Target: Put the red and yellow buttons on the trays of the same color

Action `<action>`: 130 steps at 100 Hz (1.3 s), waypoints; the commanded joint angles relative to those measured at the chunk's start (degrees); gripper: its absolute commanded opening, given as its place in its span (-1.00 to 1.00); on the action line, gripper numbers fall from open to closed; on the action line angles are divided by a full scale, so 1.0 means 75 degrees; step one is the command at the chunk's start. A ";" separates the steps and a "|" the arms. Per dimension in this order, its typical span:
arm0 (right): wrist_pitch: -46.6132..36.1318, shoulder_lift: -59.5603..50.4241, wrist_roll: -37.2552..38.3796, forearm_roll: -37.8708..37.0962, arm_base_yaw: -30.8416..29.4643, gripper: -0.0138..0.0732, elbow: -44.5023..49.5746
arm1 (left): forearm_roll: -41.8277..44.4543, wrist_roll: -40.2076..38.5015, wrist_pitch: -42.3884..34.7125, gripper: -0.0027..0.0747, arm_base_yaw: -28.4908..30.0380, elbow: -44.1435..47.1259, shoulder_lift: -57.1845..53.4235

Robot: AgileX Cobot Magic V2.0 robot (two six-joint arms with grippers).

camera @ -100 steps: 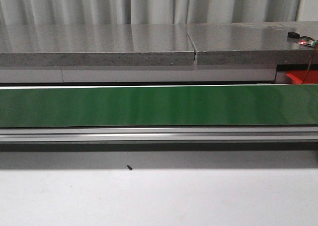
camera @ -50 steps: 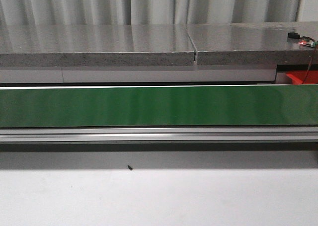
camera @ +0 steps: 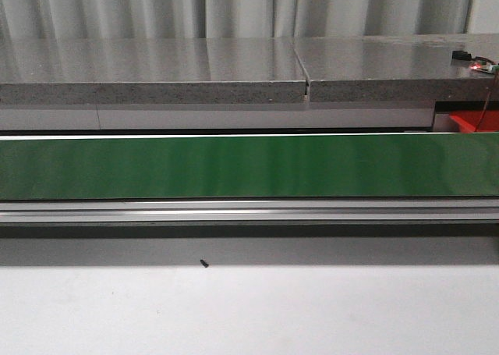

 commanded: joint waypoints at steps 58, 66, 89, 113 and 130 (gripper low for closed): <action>-0.0658 -0.0162 -0.0001 -0.0034 -0.0027 -0.83 -0.0104 | -0.0060 -0.0059 -0.0520 -0.98 -0.0042 -0.0213 0.0033; -0.0658 -0.0162 -0.0001 -0.0034 -0.0027 -0.83 -0.0104 | -0.0060 -0.0059 -0.0520 -0.98 -0.0042 -0.0213 0.0033; -0.0658 -0.0162 -0.0001 -0.0034 -0.0027 -0.83 -0.0104 | 0.0355 -0.0059 -0.1767 -0.98 0.0009 0.0194 -0.0032; -0.0658 -0.0162 -0.0001 -0.0034 -0.0027 -0.83 -0.0104 | 0.0624 -0.0059 -0.3688 -0.98 0.0414 0.1352 -0.0645; -0.0658 -0.0162 -0.0001 -0.0034 -0.0027 -0.83 -0.0104 | 0.0667 -0.0059 -0.4272 -0.98 0.0867 0.2015 -0.1302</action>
